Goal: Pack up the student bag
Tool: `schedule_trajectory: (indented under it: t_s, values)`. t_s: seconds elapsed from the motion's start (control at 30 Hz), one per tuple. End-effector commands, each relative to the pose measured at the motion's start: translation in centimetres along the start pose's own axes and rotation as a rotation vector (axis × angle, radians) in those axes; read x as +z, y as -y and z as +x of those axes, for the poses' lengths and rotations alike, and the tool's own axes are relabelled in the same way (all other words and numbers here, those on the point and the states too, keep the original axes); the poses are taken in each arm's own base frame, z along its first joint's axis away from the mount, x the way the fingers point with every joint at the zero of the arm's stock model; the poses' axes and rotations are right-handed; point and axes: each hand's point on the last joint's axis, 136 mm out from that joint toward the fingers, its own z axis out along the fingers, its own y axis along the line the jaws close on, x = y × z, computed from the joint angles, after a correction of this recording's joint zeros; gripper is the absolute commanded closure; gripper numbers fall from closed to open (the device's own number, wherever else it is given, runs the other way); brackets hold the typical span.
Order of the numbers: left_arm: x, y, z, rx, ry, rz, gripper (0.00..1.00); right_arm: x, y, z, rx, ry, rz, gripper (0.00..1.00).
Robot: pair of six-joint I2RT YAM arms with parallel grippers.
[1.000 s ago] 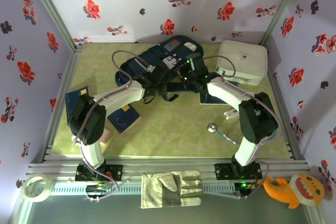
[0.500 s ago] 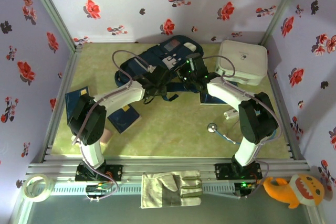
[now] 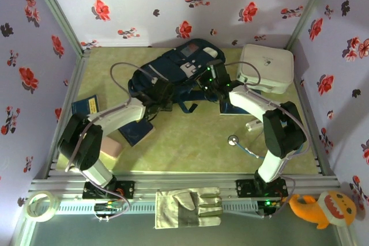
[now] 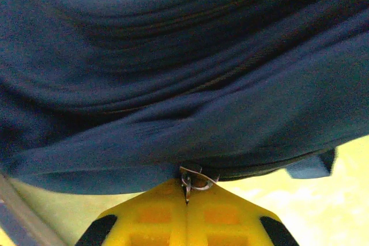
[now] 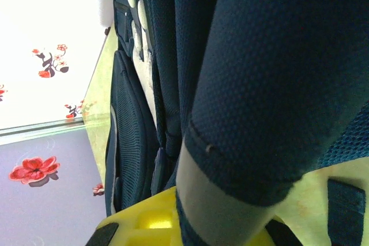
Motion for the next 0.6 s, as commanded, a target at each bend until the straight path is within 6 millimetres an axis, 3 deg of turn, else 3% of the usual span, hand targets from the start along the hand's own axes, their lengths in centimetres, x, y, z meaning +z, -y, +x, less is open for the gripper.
schedule_trajectory:
  t_s: [0.0,0.2,0.47,0.57]
  values:
    - [-0.6,-1.9,-0.2,0.010,0.030,0.023,1.00,-0.8,-0.9,-3.3,-0.039,0.109,-0.029,0.95]
    - [-1.2,-3.0,-1.1,0.013,0.052,0.055,1.00,1.0,-1.8,-4.1,-0.118,0.081,-0.040,0.95]
    - [-4.6,1.6,-4.7,0.119,0.080,0.241,1.00,4.3,-6.1,-5.8,-0.268,-0.021,-0.159,0.90]
    - [-5.7,3.9,-5.3,0.161,0.063,0.313,1.00,4.4,-6.2,-7.0,-0.306,-0.008,-0.135,0.78]
